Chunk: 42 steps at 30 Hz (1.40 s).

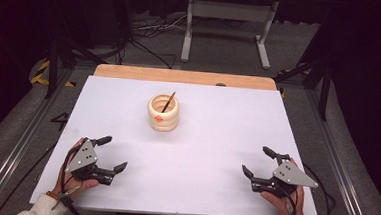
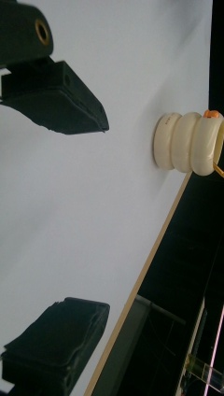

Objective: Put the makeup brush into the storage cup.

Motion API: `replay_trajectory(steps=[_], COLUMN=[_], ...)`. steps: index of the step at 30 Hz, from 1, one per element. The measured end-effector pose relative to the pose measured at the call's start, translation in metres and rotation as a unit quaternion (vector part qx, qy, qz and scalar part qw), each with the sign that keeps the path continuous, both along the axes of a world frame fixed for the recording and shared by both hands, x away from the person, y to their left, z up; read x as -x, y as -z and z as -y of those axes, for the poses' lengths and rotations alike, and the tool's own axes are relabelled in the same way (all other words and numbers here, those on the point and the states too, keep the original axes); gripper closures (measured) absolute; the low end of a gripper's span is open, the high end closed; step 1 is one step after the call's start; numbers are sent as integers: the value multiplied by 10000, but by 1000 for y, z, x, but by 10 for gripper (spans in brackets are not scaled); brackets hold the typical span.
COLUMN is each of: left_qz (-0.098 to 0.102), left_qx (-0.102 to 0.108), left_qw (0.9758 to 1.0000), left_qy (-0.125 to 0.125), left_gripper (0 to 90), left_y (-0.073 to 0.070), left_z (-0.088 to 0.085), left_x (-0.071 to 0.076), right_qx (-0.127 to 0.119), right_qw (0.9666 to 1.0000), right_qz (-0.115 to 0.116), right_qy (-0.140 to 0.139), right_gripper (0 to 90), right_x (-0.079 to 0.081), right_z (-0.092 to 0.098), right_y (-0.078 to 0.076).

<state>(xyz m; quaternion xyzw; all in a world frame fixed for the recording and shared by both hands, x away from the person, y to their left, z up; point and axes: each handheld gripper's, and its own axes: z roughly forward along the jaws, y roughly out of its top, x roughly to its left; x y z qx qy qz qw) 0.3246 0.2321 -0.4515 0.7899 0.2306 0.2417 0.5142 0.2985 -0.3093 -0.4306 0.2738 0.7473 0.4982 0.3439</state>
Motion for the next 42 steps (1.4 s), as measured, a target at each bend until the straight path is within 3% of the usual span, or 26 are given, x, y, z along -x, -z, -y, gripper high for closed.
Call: replay_trajectory(steps=[18,29,42], left_qz=[44,72,75], left_qx=[87,30,119], left_qw=[9999,10000,9999], left_qy=[110,36,11], left_gripper=[53,54,53], left_y=[-3,-3,-5], left_z=[2,4,1], left_x=[2,2,1], right_qx=[64,-34,76], right_qw=[10000,10000,10000], right_qz=[-35,12,54], right_qy=[-54,12,12], right_gripper=[117,118,119], right_x=[0,0,2], right_z=[-4,2,-1], right_y=[1,-2,-2])
